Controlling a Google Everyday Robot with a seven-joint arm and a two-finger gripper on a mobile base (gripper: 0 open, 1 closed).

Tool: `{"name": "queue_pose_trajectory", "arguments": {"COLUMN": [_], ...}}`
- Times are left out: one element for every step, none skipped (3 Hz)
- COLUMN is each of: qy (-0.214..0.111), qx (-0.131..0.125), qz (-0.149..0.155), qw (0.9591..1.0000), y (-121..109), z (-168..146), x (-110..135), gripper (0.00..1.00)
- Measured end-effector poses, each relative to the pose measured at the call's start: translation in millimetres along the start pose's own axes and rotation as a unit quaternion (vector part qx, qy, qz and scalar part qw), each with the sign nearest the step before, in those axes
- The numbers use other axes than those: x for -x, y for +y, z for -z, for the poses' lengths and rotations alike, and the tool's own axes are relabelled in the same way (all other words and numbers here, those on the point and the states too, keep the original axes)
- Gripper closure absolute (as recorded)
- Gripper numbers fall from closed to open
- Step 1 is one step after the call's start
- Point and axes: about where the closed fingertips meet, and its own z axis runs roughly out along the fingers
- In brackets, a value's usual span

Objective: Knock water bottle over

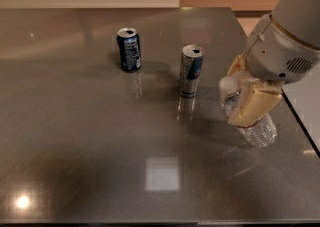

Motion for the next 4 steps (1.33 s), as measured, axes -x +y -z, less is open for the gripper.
{"name": "queue_pose_trajectory", "arguments": {"qy": [0.072, 0.115, 0.136, 0.141], "qx": [0.005, 0.012, 0.02, 0.028], "qz": [0.017, 0.029, 0.043, 0.051], "qw": [0.9972, 0.9929, 0.9896, 0.9883], "y": [-11, -18, -21, -18], "z": [-15, -28, -40, -52], "x": [-30, -45, -50, -50], "gripper": [1.0, 0.85, 0.61, 0.38]}}
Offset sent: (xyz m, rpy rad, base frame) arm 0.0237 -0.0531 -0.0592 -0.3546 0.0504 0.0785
